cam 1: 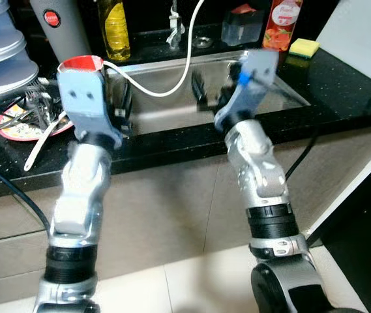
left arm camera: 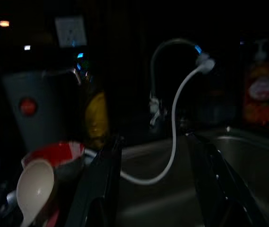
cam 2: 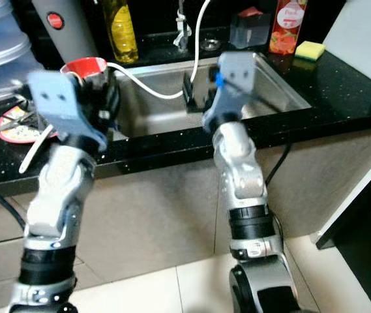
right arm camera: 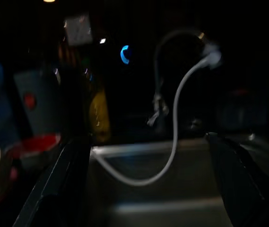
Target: Kitchen organization
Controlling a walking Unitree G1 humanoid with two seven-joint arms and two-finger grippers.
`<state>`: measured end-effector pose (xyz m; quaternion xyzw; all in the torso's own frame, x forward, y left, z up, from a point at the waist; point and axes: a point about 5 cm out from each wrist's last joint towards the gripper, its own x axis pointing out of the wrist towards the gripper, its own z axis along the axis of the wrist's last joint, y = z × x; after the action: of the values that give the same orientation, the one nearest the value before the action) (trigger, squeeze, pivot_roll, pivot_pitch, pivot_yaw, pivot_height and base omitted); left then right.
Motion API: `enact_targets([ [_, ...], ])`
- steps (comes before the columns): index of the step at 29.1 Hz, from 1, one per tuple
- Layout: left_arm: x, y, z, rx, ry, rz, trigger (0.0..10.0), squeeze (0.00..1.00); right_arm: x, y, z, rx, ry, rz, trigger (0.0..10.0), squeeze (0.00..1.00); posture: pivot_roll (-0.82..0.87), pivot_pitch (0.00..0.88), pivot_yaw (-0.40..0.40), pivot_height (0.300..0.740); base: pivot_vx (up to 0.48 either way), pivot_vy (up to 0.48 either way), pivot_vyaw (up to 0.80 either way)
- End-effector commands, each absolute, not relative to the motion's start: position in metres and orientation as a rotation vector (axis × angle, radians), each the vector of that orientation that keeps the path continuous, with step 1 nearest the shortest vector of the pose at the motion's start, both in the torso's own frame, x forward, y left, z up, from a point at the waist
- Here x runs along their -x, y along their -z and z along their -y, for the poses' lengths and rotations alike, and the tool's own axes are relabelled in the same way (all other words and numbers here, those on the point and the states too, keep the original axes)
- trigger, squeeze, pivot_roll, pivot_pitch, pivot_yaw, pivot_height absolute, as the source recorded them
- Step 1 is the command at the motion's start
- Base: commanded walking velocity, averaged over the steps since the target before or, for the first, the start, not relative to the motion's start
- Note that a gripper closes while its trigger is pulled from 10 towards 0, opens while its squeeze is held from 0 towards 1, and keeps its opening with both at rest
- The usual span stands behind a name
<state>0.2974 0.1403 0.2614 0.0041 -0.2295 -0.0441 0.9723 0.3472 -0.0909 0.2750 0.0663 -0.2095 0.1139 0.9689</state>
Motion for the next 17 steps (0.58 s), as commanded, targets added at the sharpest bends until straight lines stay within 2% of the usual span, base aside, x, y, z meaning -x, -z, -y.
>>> enact_targets([
  [1,-0.2981,-0.2496,-0.1509,-0.050,0.051,0.401,10.0,0.00,-0.3474,-0.2655,0.0935,-0.135,-0.214,0.382,10.0,0.00,0.10,0.000,0.043,0.740,0.000,0.000,0.00],
  [17,-0.2955,-0.2552,-0.1565,-0.062,0.008,0.417,10.0,0.00,-0.3475,-0.2613,0.0985,-0.120,-0.192,0.359,10.0,0.00,0.10,0.000,0.038,0.740,0.000,0.000,0.00],
])
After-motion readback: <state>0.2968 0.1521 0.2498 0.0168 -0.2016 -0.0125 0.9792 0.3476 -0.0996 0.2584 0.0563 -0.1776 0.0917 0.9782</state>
